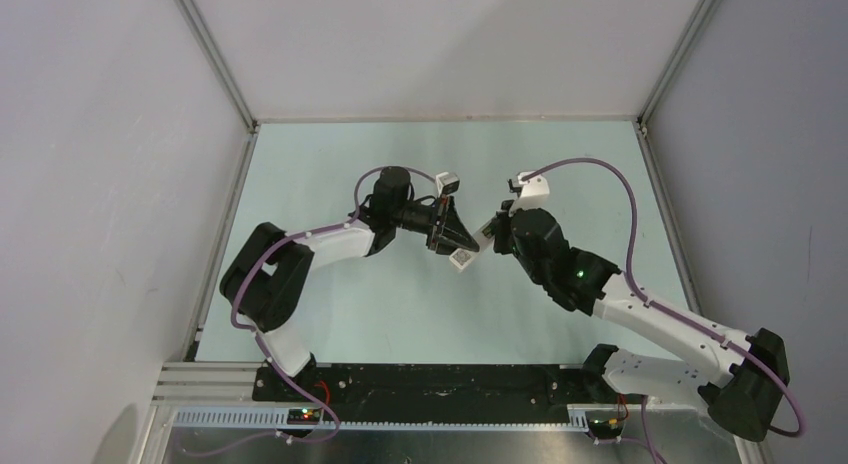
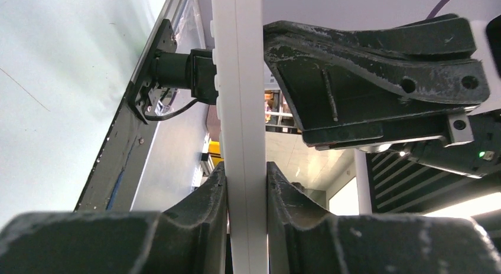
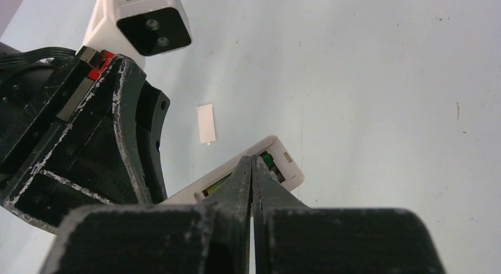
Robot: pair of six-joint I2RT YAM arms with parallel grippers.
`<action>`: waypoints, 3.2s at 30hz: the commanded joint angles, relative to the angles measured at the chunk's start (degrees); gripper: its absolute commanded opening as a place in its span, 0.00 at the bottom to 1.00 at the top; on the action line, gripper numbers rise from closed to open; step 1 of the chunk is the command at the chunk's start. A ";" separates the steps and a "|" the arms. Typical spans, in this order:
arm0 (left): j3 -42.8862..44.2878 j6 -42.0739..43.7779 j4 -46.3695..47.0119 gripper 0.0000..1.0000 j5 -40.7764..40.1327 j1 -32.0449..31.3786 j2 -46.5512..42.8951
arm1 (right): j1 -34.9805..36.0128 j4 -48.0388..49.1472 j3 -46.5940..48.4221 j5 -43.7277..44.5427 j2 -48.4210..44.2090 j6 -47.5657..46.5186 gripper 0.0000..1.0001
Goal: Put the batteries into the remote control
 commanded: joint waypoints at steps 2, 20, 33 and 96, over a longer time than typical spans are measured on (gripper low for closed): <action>5.26 -0.70 9.23 0.00 1.50 0.73 -4.13 | 1.93 -0.13 -3.53 4.06 0.26 0.48 0.00; -1.29 5.90 9.45 0.00 1.14 1.30 -8.03 | -12.04 -1.78 5.79 -31.12 -8.71 5.30 0.71; -4.18 14.91 7.57 0.00 3.46 1.23 -15.05 | -21.32 -4.88 7.78 -53.81 -8.78 2.73 0.93; -7.21 12.81 1.25 0.80 -32.04 -0.93 -34.62 | -18.05 40.08 -4.27 -47.42 -6.65 36.94 0.08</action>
